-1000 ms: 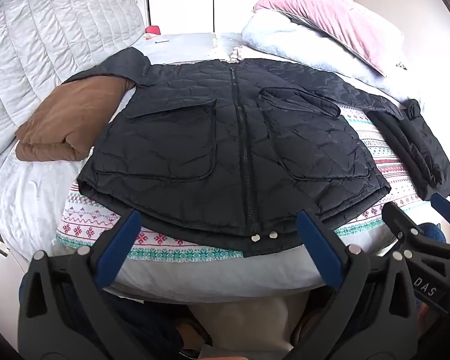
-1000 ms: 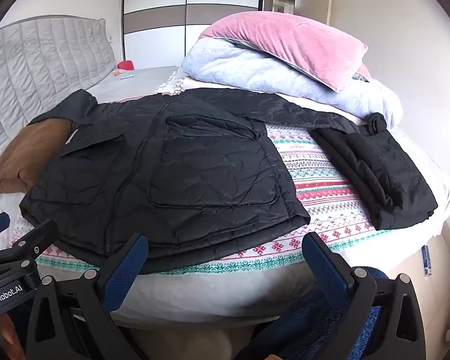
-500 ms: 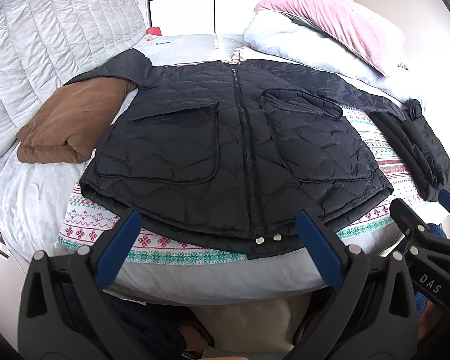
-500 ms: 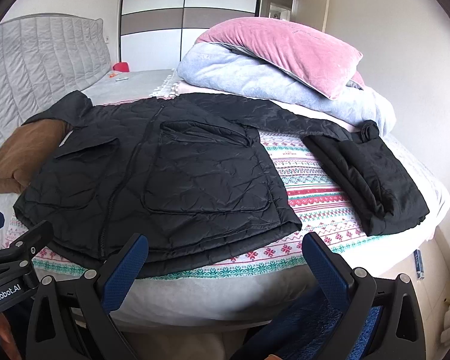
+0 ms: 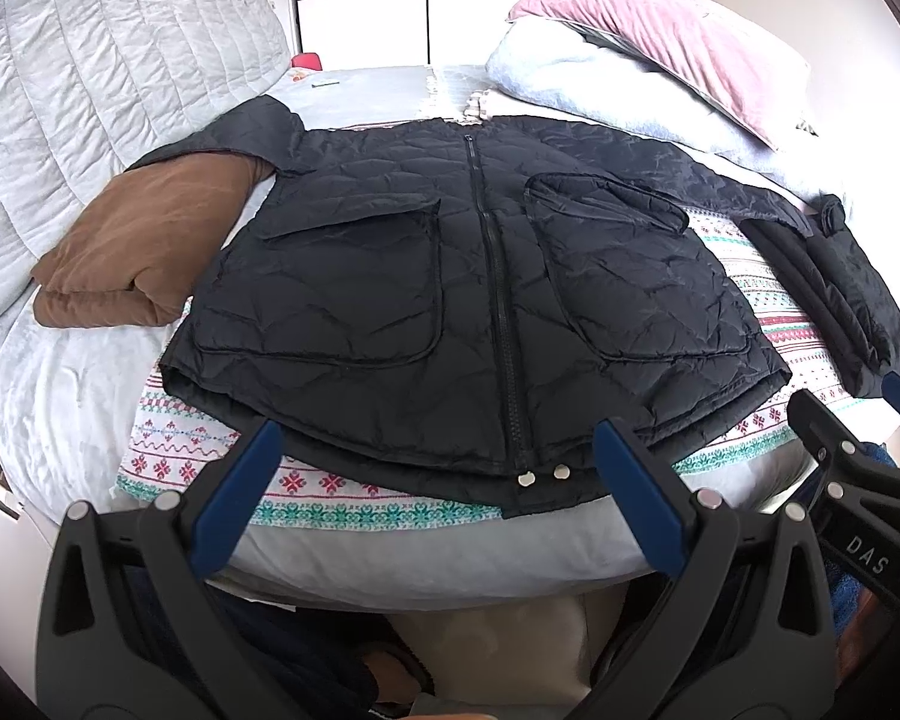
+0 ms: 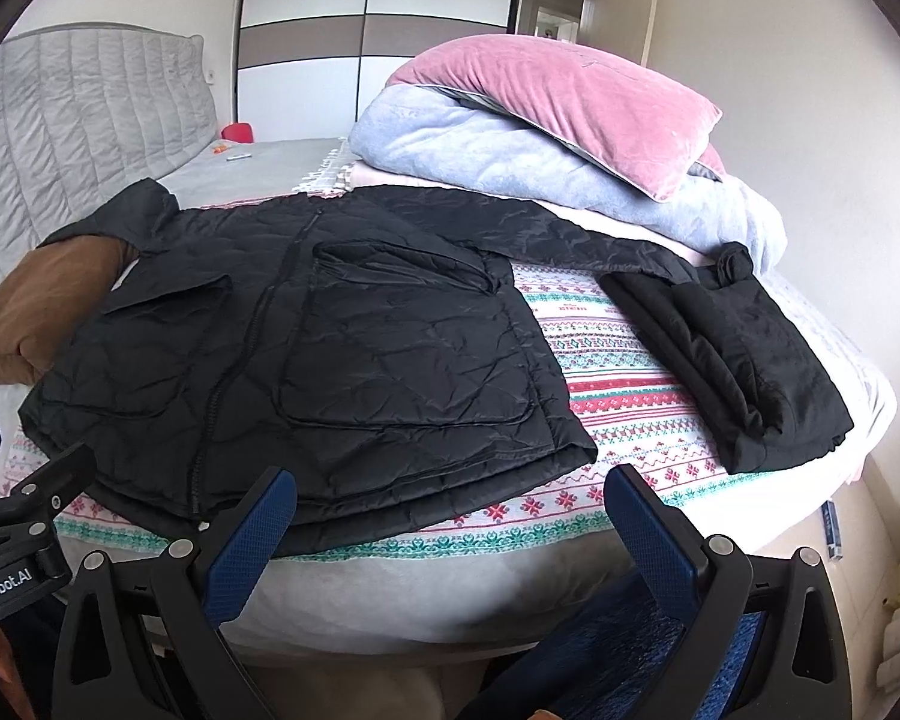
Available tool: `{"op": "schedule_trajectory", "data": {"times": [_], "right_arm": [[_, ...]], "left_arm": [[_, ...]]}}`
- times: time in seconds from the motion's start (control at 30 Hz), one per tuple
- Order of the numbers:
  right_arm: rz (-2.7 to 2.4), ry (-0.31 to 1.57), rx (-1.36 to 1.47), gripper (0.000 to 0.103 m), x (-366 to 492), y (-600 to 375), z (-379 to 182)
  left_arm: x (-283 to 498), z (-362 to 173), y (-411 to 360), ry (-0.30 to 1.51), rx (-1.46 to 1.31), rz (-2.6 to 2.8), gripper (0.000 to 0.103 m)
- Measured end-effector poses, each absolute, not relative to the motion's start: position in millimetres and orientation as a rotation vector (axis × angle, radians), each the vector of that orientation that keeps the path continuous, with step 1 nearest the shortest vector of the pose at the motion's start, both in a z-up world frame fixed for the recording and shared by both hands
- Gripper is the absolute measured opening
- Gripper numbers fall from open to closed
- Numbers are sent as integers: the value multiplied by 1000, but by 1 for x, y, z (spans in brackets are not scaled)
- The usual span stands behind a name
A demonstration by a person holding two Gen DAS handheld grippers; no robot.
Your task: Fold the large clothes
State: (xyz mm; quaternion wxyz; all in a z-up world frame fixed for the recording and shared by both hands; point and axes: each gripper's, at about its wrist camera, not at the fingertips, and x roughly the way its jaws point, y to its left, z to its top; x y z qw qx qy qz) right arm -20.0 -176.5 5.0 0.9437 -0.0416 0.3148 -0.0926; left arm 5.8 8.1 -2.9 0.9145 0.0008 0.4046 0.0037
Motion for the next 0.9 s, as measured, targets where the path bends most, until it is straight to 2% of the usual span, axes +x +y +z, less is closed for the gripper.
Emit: {"op": "schedule_trajectory", "data": {"times": [0.27,0.4,0.7,0.77,0.8,0.9], "right_arm": [[-197,650,-97,103,-14,-181,-1],[-170,625,-103,103,-2,-204,-6],[-137,740,358,101,55,-328,-45],[-147,788,381,97,71,-336,-59],[-143,822,406,92,79,-340,-69],[-126,879,472,67,89,-351,-91]], "left_arm": [[12,-7,20,831,6,28,103],[28,-17,62,882,-20,97,103],[68,-51,188,953,-215,327,102],[79,-62,201,952,-267,340,99],[86,-70,203,960,-292,337,96],[103,-84,200,976,-289,311,80]]}}
